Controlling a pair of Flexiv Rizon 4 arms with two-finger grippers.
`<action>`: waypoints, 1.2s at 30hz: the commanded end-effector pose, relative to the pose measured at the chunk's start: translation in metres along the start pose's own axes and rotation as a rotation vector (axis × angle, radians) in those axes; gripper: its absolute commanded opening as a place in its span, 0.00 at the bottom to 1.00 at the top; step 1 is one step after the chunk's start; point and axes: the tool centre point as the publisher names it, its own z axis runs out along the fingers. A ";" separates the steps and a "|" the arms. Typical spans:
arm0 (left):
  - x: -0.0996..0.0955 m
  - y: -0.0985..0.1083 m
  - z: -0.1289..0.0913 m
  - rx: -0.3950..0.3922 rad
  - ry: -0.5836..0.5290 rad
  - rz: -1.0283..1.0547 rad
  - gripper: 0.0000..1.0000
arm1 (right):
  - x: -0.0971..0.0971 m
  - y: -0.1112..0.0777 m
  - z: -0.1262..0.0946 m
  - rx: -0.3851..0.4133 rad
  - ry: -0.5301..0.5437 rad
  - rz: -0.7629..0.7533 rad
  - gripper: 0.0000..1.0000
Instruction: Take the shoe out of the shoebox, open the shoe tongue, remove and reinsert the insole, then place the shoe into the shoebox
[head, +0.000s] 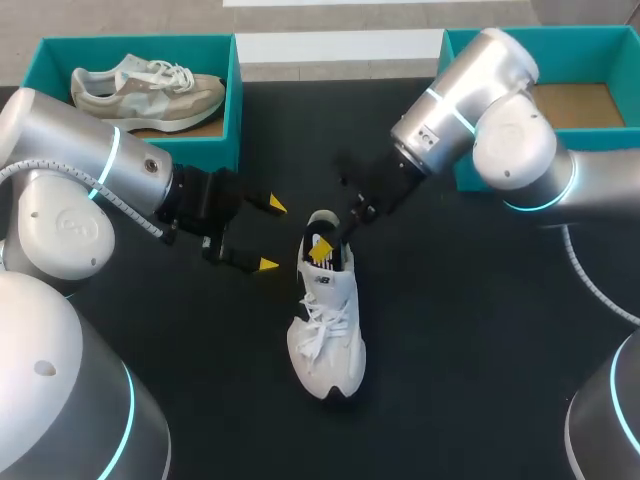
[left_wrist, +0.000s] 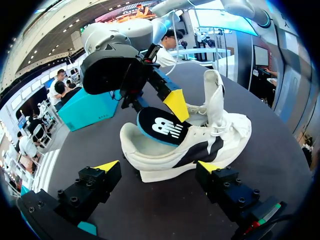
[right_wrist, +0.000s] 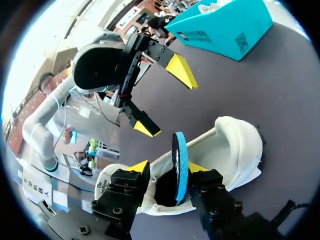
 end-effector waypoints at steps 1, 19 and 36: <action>0.001 0.000 0.000 -0.002 0.000 0.000 1.00 | 0.001 0.007 -0.007 0.011 -0.011 -0.016 0.44; 0.001 0.000 0.000 -0.002 0.000 0.000 1.00 | 0.004 0.040 -0.054 0.033 -0.120 -0.108 0.46; 0.001 0.000 0.000 -0.002 0.000 0.000 1.00 | 0.028 0.013 -0.112 -0.159 -0.328 -0.009 0.31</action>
